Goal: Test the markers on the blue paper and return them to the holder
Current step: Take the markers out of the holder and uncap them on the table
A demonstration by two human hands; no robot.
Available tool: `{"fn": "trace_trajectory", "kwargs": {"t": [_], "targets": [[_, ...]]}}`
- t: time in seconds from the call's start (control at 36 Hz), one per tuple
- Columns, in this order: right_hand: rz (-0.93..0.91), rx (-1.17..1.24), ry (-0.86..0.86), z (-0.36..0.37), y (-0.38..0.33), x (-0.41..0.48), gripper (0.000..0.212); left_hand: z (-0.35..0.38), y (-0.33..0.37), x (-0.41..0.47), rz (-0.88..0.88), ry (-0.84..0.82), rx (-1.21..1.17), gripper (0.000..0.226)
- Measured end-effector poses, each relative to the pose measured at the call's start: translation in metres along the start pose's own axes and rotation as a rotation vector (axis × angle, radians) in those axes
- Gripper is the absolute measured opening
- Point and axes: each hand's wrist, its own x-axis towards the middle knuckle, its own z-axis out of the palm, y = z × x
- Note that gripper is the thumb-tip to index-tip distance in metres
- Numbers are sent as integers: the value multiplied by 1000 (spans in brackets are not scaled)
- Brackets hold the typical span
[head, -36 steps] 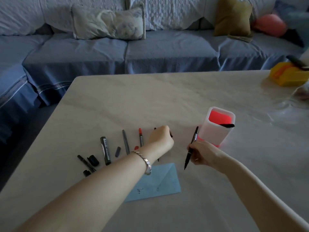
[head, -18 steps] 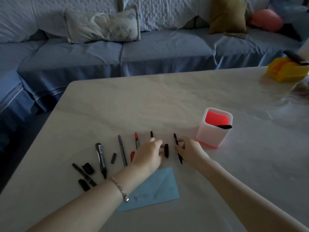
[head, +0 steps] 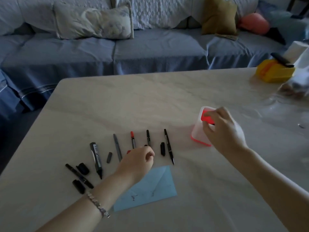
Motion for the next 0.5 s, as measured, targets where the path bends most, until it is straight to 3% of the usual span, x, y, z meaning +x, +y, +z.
{"fn": "trace_trajectory", "kwargs": {"t": [0.11,0.17,0.25,0.39,0.5], "targets": [[212,-174,-193,-12,26,18,35,0,1,-6,-20,-39,-20,17],[236,-186,-301,-10,32,19,32,0,0,-9,-28,-49,-45,17],[223,-95,-319,-6,34,16,26,-3,2,-13,-37,-64,-63,17],[206,73,-114,-5,32,8,22,-8,4,-14,-44,-71,-73,17],[-73,180,257,-16,14,-11,21,-14,14,-12,-34,-17,-168,18]]}}
